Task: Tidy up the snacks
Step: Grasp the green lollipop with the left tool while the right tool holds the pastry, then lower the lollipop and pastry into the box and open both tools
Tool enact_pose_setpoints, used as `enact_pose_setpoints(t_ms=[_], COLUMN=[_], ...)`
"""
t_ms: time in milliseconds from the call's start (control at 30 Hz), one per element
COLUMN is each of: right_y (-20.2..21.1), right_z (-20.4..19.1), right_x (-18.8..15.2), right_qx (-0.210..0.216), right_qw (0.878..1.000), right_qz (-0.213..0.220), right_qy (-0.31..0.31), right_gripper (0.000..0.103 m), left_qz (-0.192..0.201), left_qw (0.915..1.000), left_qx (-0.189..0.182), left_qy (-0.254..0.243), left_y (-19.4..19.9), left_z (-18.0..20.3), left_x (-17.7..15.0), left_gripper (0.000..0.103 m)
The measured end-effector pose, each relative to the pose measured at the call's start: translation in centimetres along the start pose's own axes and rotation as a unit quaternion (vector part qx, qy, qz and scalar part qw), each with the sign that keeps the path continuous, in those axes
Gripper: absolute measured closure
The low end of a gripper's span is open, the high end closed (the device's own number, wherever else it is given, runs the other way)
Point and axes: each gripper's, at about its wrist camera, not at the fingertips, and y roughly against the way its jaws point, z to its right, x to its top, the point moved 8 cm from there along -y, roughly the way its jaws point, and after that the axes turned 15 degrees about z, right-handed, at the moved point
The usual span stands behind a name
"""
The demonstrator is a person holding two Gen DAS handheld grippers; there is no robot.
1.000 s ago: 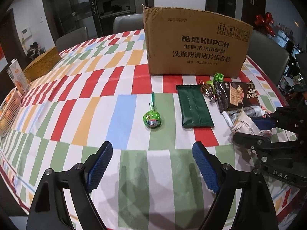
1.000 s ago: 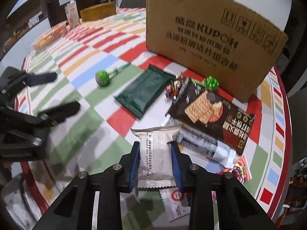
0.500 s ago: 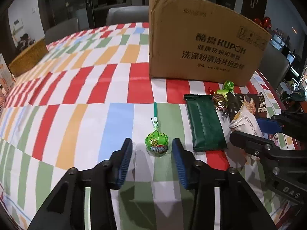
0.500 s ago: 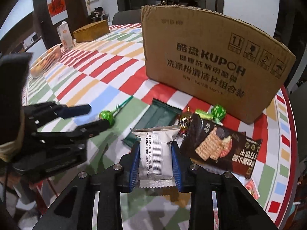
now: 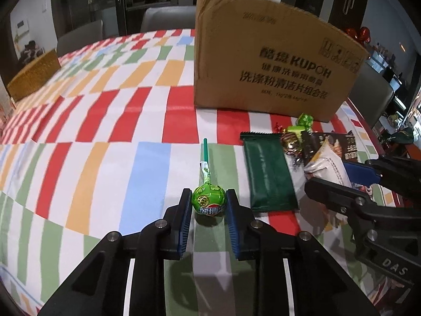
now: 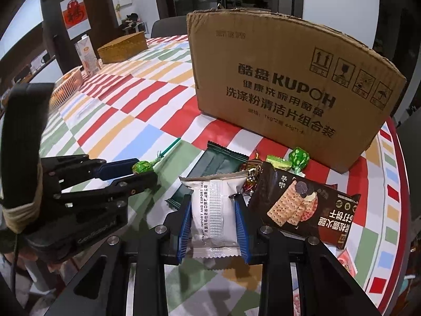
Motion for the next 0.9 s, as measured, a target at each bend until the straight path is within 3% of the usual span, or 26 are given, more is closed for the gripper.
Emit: enact_pose_setpoints(t_ms=[533,900], right_y=[5.6,9.9], right_z=[2.2,5.5], right_x=[3.9,8.8], right_qx=[-0.01,-0.04], right_qw=[0.997,0.988], right_qz=[0.075,0.145], right_qy=[-0.019,-0.029], right_gripper=[0.071,0.071], left_qz=[0.073,0.141], left_qw=[0.9971,0.9889], left_qx=[-0.007,-0.018], left_qy=[-0.017,-0.043], left_y=[6.2,9.0], left_z=[3.1,6.2], left_x=[5.6,11.8], left_gripper=[0.077,0.077])
